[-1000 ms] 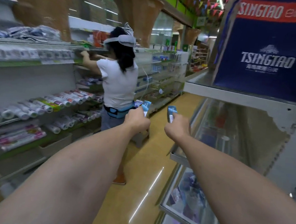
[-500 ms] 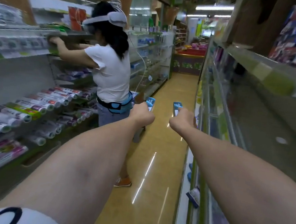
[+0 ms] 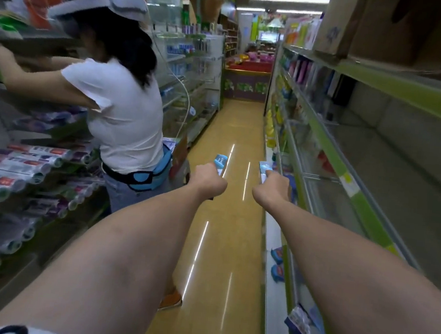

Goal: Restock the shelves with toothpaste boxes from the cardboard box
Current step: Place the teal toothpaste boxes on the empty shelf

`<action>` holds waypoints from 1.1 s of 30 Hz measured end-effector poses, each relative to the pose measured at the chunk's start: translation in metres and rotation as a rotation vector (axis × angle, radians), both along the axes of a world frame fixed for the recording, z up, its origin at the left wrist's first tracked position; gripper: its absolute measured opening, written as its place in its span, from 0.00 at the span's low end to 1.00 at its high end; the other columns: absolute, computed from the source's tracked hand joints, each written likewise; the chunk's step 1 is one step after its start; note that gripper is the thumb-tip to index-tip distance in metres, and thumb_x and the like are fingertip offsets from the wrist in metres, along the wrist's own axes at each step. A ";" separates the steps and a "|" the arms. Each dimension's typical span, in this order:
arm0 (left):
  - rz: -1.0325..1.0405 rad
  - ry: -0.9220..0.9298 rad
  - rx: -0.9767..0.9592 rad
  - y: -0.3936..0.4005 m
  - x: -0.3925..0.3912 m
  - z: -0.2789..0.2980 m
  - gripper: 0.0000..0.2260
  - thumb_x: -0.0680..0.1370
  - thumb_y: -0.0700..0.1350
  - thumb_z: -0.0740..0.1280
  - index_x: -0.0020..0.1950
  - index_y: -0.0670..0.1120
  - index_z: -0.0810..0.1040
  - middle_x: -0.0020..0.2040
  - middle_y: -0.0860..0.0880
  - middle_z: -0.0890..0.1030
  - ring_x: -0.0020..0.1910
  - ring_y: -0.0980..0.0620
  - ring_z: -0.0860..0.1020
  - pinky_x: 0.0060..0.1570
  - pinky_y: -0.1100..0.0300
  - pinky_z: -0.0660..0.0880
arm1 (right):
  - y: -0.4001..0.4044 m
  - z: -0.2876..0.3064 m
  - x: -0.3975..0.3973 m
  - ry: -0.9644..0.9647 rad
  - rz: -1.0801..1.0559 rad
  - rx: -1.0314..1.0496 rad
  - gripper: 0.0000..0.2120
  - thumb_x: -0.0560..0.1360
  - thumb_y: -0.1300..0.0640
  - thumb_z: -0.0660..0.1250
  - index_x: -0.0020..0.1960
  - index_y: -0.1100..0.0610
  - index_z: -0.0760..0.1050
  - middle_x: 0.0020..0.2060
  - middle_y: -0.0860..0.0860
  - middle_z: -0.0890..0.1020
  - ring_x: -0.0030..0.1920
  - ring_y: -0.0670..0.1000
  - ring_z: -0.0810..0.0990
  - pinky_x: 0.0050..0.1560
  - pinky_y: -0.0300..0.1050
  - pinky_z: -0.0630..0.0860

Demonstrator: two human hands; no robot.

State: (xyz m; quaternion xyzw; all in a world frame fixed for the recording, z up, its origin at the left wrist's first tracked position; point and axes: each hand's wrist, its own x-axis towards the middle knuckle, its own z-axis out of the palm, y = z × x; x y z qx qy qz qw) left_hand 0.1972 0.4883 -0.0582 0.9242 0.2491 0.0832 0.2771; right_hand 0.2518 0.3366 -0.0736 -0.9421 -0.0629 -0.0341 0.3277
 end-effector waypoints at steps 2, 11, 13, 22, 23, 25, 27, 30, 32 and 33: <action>-0.006 0.001 0.003 0.013 0.037 -0.003 0.15 0.78 0.41 0.64 0.65 0.44 0.73 0.42 0.49 0.71 0.35 0.54 0.73 0.27 0.62 0.69 | 0.016 -0.005 0.040 -0.003 -0.007 -0.001 0.23 0.71 0.60 0.64 0.66 0.56 0.73 0.56 0.59 0.78 0.54 0.60 0.79 0.49 0.50 0.80; -0.014 -0.010 -0.040 0.071 0.232 0.014 0.12 0.77 0.40 0.63 0.60 0.44 0.72 0.45 0.47 0.74 0.38 0.51 0.77 0.38 0.55 0.82 | 0.079 0.007 0.243 -0.013 0.002 0.059 0.16 0.69 0.62 0.62 0.56 0.55 0.75 0.51 0.56 0.79 0.45 0.58 0.77 0.44 0.48 0.78; -0.009 -0.016 -0.051 0.083 0.274 0.019 0.12 0.76 0.39 0.63 0.59 0.44 0.73 0.46 0.46 0.75 0.38 0.50 0.79 0.43 0.52 0.84 | 0.092 0.014 0.283 -0.014 0.010 0.078 0.12 0.69 0.61 0.62 0.52 0.55 0.75 0.49 0.56 0.79 0.44 0.58 0.78 0.41 0.47 0.77; 0.013 -0.060 -0.048 0.131 0.455 0.019 0.12 0.75 0.39 0.62 0.57 0.45 0.74 0.44 0.46 0.76 0.37 0.50 0.78 0.32 0.58 0.78 | 0.149 0.012 0.456 -0.034 0.013 0.112 0.22 0.70 0.61 0.63 0.64 0.52 0.75 0.54 0.55 0.79 0.45 0.55 0.76 0.43 0.45 0.77; 0.015 -0.062 -0.062 0.138 0.478 0.018 0.11 0.75 0.39 0.62 0.56 0.45 0.75 0.44 0.46 0.76 0.37 0.50 0.79 0.34 0.57 0.79 | 0.155 0.011 0.476 -0.040 0.011 0.105 0.21 0.70 0.60 0.63 0.63 0.52 0.75 0.53 0.55 0.80 0.44 0.55 0.76 0.43 0.45 0.77; 0.029 -0.072 -0.089 0.151 0.525 0.013 0.09 0.75 0.40 0.63 0.54 0.44 0.75 0.44 0.45 0.77 0.38 0.48 0.80 0.37 0.56 0.81 | 0.170 0.007 0.521 -0.044 0.014 0.101 0.20 0.70 0.60 0.63 0.62 0.52 0.75 0.51 0.54 0.80 0.44 0.55 0.77 0.44 0.46 0.79; 0.037 -0.080 -0.097 0.166 0.577 0.010 0.08 0.75 0.41 0.63 0.54 0.45 0.75 0.44 0.45 0.77 0.38 0.48 0.80 0.37 0.56 0.81 | 0.185 0.004 0.569 -0.036 0.018 0.109 0.20 0.70 0.61 0.63 0.61 0.52 0.75 0.48 0.53 0.79 0.43 0.55 0.77 0.42 0.45 0.78; 0.037 -0.071 -0.096 0.196 0.656 0.011 0.08 0.75 0.40 0.62 0.53 0.43 0.75 0.44 0.45 0.77 0.36 0.49 0.79 0.36 0.56 0.81 | 0.212 0.005 0.646 -0.036 -0.001 0.104 0.15 0.69 0.60 0.62 0.54 0.51 0.76 0.45 0.53 0.79 0.41 0.56 0.78 0.39 0.43 0.76; 0.041 -0.068 -0.093 0.217 0.708 0.018 0.09 0.75 0.40 0.62 0.55 0.43 0.75 0.44 0.45 0.77 0.37 0.48 0.81 0.40 0.54 0.83 | 0.228 0.008 0.698 -0.023 -0.014 0.116 0.14 0.68 0.60 0.62 0.52 0.52 0.76 0.44 0.53 0.79 0.40 0.56 0.78 0.37 0.43 0.77; 0.044 -0.073 -0.096 0.227 0.732 0.022 0.10 0.75 0.40 0.61 0.55 0.43 0.75 0.44 0.45 0.77 0.37 0.47 0.81 0.42 0.52 0.84 | 0.235 0.010 0.723 -0.016 -0.015 0.127 0.14 0.67 0.60 0.61 0.51 0.53 0.76 0.44 0.53 0.79 0.40 0.55 0.78 0.37 0.43 0.77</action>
